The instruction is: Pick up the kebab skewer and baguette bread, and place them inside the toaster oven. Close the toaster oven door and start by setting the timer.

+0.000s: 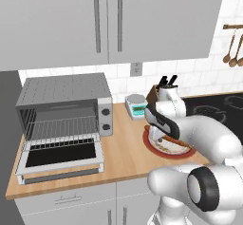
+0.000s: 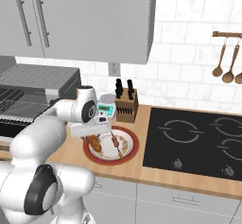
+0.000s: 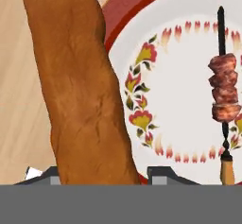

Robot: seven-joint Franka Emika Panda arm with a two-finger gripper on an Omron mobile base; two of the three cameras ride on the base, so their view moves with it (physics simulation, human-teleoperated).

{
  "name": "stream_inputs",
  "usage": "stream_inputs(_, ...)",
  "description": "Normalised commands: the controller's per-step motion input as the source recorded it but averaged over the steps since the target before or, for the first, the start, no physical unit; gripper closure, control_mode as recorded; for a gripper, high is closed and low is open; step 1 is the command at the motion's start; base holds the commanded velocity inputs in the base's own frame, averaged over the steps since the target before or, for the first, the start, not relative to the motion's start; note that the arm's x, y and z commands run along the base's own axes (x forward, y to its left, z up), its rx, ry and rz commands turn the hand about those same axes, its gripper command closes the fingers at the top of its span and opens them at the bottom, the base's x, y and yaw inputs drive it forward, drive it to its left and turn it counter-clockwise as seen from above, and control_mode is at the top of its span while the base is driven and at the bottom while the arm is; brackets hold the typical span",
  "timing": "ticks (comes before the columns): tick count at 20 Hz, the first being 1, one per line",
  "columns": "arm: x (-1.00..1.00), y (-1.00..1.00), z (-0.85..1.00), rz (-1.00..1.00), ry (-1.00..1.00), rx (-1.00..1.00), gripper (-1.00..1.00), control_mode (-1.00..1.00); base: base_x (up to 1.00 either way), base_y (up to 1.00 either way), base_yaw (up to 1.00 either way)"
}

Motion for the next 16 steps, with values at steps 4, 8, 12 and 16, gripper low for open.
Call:
stream_inputs(4,-0.29,1.00,0.95,0.50,0.00,-0.03,1.00,-1.00,0.00,0.00,0.00)
stream_inputs(8,-0.09,1.00,0.60,0.50,0.00,-0.07,1.00,-1.00,0.00,0.00,0.00)
stream_inputs(12,0.00,1.00,0.41,0.41,0.00,-0.07,1.00,-1.00,0.00,0.00,0.00)
stream_inputs(16,0.01,1.00,0.21,0.30,-0.05,0.00,1.00,-1.00,0.00,0.00,0.00)
